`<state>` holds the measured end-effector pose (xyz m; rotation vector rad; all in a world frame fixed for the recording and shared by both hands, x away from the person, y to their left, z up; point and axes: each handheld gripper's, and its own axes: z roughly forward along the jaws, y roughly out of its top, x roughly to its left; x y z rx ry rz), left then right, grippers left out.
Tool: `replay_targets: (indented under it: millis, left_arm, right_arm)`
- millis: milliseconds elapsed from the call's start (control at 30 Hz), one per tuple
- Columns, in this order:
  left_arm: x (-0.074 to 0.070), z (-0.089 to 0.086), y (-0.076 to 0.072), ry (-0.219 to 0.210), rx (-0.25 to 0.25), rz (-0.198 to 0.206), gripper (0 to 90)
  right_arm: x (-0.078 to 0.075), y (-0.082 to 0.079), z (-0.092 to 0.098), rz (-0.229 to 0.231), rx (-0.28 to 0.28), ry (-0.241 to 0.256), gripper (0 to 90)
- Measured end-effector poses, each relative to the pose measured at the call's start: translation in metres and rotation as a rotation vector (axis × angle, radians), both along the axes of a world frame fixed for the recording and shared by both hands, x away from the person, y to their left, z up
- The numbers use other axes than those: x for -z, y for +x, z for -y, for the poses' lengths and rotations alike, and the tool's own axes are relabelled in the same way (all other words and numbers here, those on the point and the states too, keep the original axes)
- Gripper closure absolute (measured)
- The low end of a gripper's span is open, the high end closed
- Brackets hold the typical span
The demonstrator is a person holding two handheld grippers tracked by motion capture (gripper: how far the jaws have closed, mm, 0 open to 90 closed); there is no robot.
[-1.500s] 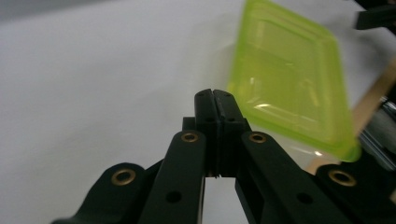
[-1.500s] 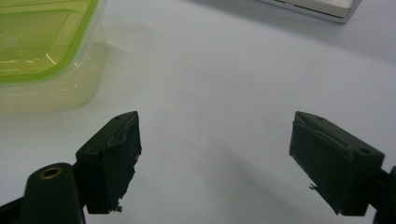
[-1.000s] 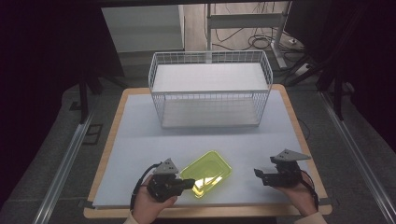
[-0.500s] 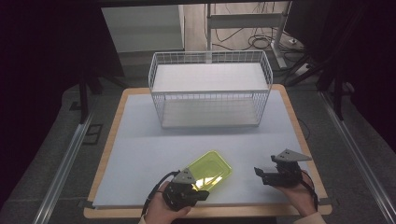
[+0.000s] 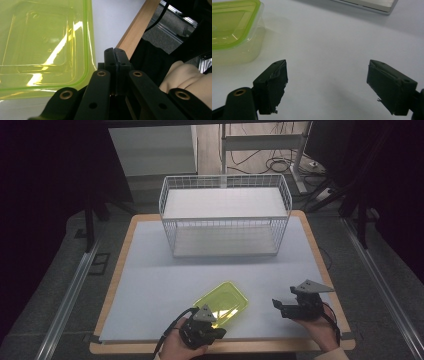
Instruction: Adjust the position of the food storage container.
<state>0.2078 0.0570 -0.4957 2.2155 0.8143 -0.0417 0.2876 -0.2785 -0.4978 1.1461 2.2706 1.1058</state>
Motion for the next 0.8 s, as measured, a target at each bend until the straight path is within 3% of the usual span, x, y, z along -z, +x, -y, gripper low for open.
replay_targets:
  millis: [267,800]
  left_arm:
    - [0.001,-0.003,0.002,0.039,-0.018,0.025,90.0]
    - [0.003,-0.025,0.012,0.047,-0.072,0.025,90.0]
  right_arm:
    - [0.001,0.001,0.0,-0.001,-0.001,-0.007,17.0]
    - [0.001,0.001,0.0,-0.001,0.013,-0.008,17.0]
